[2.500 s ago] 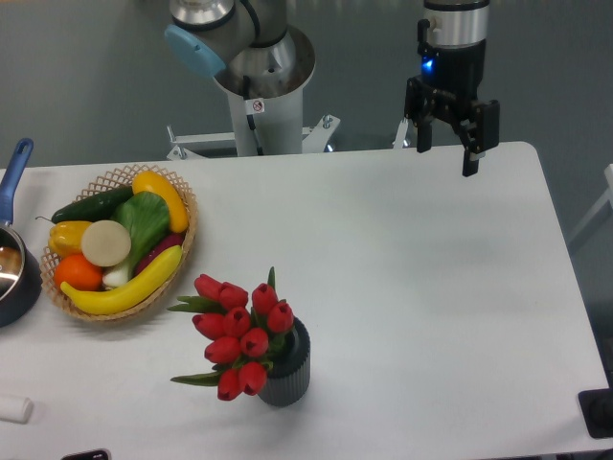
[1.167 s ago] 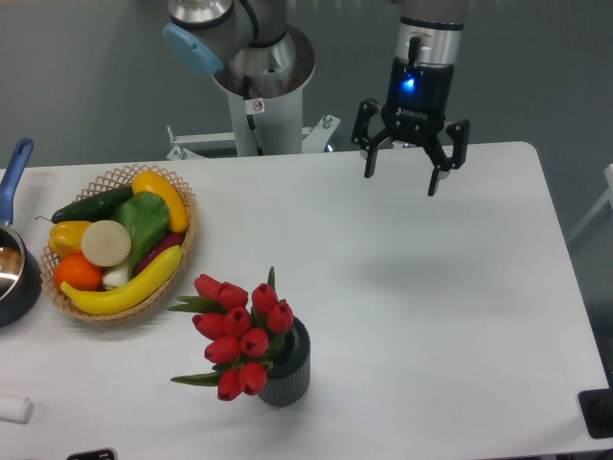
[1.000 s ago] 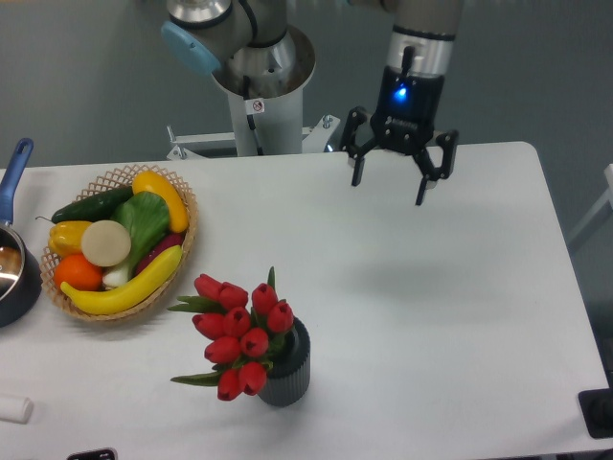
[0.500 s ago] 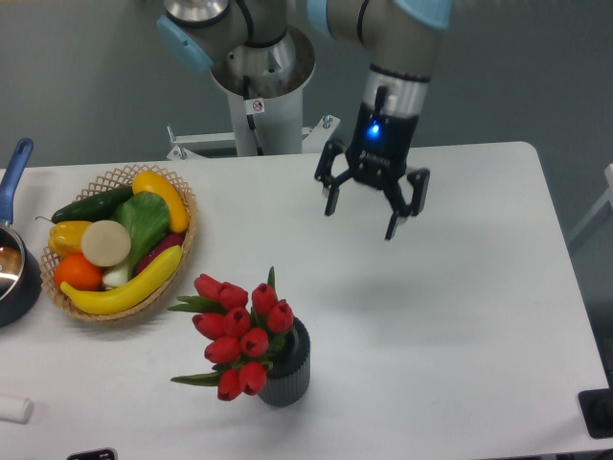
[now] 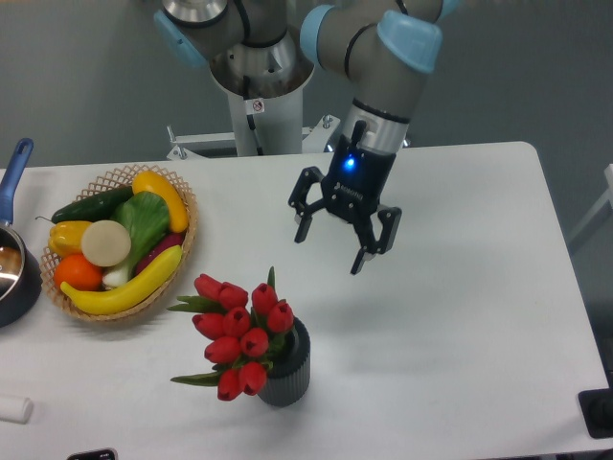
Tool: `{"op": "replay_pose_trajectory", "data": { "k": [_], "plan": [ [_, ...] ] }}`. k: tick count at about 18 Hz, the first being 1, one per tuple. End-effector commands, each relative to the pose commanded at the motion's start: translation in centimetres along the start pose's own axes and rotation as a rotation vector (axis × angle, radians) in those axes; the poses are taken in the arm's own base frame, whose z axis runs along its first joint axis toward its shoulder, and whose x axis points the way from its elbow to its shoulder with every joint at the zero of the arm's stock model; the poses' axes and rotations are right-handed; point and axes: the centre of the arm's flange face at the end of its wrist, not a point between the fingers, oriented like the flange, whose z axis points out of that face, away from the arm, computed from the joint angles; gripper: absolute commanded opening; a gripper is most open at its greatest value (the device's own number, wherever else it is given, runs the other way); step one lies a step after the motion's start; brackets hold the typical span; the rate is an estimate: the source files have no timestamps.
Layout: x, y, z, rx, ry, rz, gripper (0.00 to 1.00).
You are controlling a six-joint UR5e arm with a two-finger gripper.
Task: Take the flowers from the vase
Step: 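Move the open gripper toward the red tulips in the grey vase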
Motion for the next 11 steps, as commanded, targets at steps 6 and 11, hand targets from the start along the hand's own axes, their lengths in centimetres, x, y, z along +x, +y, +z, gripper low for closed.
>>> {"op": "replay_pose_trajectory", "data": {
  "k": [6,11],
  "plan": [
    [-0.5,-0.4,1.4,0.115,0.045,-0.001,1.0],
    [-1.5,-1.5,3.1,0.141,0.066,0.025,1.0]
  ]
}}
